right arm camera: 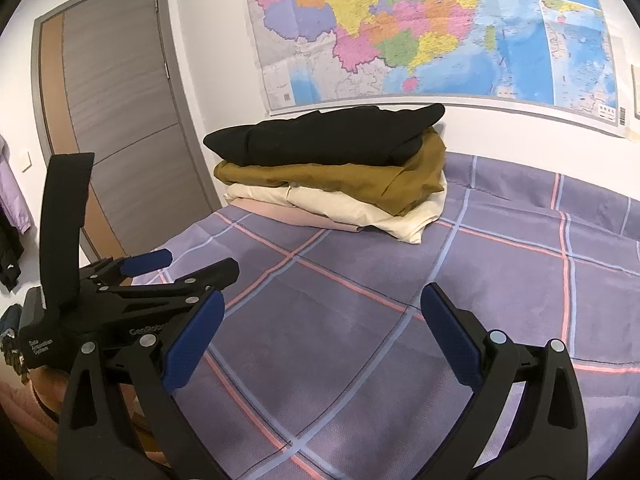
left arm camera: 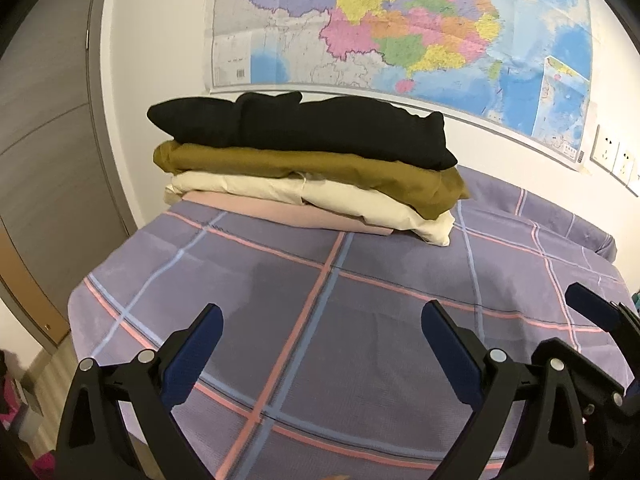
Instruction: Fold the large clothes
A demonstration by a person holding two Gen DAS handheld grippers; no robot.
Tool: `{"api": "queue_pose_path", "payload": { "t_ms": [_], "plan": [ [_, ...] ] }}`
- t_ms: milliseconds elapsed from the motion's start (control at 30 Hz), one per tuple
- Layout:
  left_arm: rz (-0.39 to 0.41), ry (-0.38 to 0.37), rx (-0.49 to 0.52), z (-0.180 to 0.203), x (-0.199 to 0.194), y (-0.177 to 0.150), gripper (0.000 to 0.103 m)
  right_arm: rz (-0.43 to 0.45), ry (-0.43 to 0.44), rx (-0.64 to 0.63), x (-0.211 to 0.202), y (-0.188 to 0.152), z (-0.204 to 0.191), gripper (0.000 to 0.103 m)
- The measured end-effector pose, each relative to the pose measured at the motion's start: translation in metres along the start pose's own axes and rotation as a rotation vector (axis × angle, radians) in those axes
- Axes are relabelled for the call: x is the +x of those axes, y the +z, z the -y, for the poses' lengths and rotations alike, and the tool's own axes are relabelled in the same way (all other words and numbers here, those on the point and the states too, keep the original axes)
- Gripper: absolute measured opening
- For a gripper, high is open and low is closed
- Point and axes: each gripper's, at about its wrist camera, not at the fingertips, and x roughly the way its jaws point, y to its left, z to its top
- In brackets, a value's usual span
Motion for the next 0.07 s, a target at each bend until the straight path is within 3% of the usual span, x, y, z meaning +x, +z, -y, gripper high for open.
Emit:
{"api": "queue_pose_path", "payload": {
  "t_ms": [67],
  "plan": [
    [-0.002,-0.009,0.008,0.0041,0.0010,-0.0007,0.096,0.006,-0.015,0.007,-0.0038,-0.0007,0.0033,0.097]
  ]
}}
